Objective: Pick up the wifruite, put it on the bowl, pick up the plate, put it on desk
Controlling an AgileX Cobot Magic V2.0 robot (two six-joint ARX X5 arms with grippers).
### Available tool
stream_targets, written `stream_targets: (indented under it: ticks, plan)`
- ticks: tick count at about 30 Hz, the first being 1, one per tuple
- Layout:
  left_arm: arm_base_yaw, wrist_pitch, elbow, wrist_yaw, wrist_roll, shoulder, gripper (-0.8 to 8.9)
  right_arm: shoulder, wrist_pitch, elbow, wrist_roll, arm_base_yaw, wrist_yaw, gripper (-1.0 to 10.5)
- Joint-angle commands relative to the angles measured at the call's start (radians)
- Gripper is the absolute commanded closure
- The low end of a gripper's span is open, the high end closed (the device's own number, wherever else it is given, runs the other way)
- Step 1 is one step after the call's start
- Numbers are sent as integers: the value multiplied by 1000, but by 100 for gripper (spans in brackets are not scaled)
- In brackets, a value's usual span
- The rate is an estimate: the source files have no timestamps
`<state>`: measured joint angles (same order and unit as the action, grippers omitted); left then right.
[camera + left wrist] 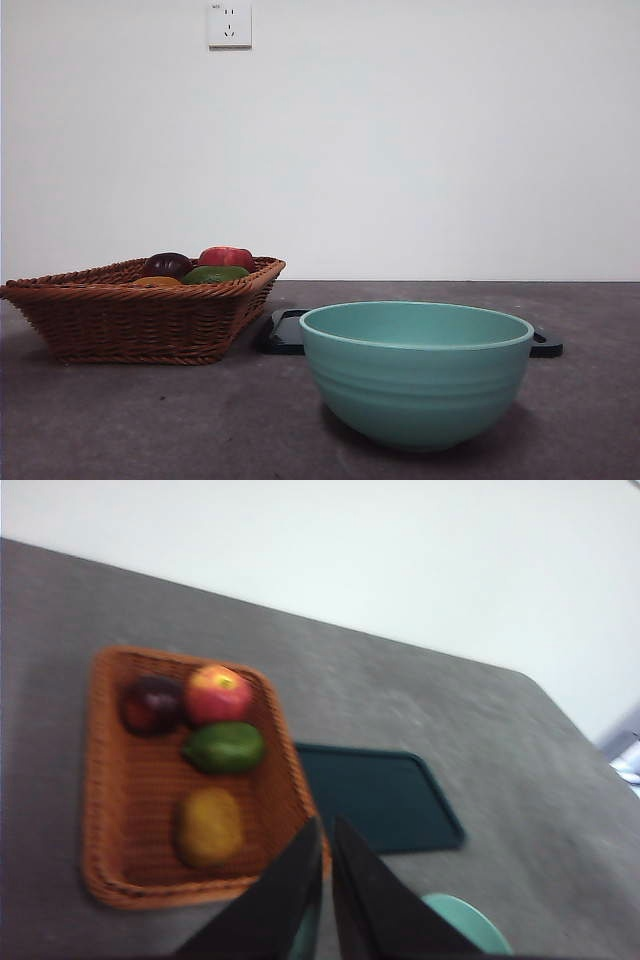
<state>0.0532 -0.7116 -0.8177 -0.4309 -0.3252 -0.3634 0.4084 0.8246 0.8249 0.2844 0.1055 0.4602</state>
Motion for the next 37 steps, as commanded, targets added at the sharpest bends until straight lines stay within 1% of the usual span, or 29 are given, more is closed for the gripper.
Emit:
stream_targets:
  ticks: [1,4,6,8,11,14,17,19,25,27,29,32,33,34,35,37]
  plan:
    - [2,-17,-54,-57,-1,-49,798,25,23,47,-69,16,15,937]
    - [2,-35,-96,-125,16,-98,798,48,46,80,-93,35,20,937]
    - [2,-41,-124,-180,53,-132,798,63,55,93,-106,50,41,937]
    - [8,-78,-152,-207,89,-157,798,70,57,97,-106,60,58,937]
    - [51,-127,-180,-206,115,-179,798,74,74,97,-109,70,72,937]
    - [93,-141,-189,-206,127,-189,798,74,96,97,-114,77,76,936]
    - [123,-159,-189,-206,145,-195,798,73,94,97,-132,82,100,937]
    - [134,-174,-189,-206,159,-199,798,73,93,97,-136,82,101,936]
    - [139,-187,-189,-206,160,-198,793,73,97,97,-137,82,90,936]
    - [139,-187,-189,-206,159,-198,773,73,97,97,-137,82,90,936]
    - [139,-188,-189,-206,152,-198,695,73,97,97,-137,82,90,936]
    - [139,-187,-189,-206,153,-198,490,73,97,97,-137,82,90,929]
    - [139,-187,-189,-206,153,-198,417,73,97,97,-137,82,90,890]
    - [139,-186,-189,-206,153,-198,356,73,97,97,-137,82,90,821]
    - [139,-185,-189,-206,153,-198,295,73,97,97,-136,82,89,708]
    - [138,-184,-189,-206,153,-198,230,73,96,97,-135,82,89,453]
